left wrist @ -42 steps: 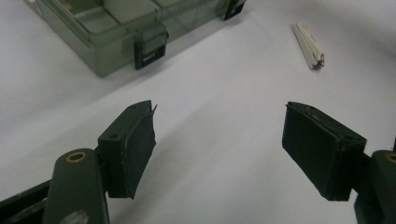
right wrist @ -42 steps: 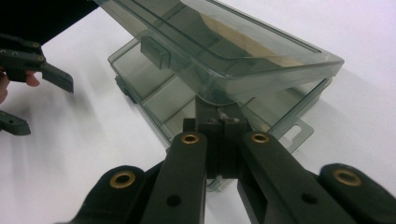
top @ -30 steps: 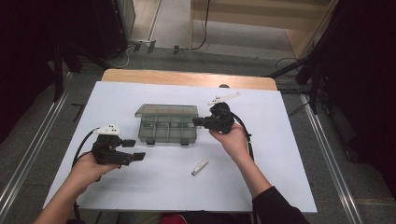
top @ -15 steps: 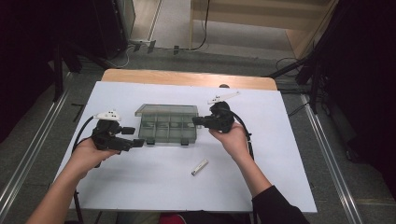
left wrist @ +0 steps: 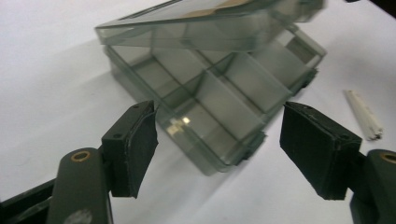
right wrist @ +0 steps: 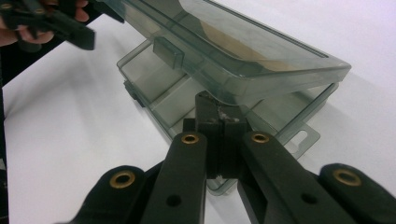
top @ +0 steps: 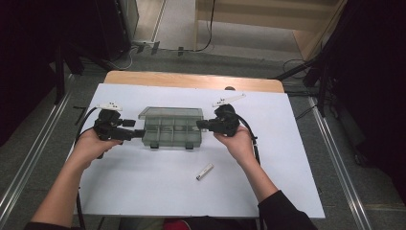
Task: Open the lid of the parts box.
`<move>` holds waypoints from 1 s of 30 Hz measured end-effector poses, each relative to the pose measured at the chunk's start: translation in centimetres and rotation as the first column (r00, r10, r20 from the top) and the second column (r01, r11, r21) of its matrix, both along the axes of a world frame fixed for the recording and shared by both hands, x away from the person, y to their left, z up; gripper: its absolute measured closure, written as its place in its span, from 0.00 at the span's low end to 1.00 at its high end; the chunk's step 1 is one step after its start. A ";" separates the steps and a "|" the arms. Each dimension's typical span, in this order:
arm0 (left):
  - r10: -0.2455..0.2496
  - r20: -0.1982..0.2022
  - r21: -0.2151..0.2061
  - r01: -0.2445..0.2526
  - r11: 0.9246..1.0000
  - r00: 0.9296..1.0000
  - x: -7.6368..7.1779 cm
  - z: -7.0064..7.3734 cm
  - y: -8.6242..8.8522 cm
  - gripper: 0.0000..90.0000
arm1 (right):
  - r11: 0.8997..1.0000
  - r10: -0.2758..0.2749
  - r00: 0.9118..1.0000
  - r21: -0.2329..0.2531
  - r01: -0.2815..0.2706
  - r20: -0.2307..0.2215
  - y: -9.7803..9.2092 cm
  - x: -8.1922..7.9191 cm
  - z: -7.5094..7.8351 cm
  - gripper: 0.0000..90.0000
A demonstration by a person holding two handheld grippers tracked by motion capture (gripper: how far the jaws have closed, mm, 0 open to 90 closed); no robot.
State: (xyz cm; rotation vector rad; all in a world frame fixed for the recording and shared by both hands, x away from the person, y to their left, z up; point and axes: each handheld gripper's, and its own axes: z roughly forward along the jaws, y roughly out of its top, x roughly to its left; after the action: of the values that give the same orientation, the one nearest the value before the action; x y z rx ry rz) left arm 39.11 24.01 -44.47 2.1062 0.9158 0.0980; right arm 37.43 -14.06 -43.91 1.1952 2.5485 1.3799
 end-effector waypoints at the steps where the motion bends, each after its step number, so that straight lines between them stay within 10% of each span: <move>1: 0.011 0.009 0.008 -0.011 1.000 1.000 0.3 0.0 0.0 0.32 | 1.000 0.001 1.000 0.001 -0.001 -0.001 0.0 0.0 0.0 1.00; 20: 0.012 0.058 0.006 -0.012 1.000 0.998 3.4 -0.9 -0.5 0.40 | 1.000 -0.006 1.000 0.010 0.006 0.007 0.0 0.2 0.5 1.00; 30: 0.022 0.085 0.008 -0.022 1.000 0.996 3.6 -0.6 -0.7 0.63 | 1.000 -0.014 1.000 0.004 0.014 0.007 -0.1 0.0 0.3 1.00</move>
State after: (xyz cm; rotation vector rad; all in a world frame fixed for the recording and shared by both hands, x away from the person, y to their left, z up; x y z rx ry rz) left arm 42.73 23.32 -45.04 2.0836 0.8891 0.2019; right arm 37.40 -14.14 -43.61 1.2045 2.5291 1.3842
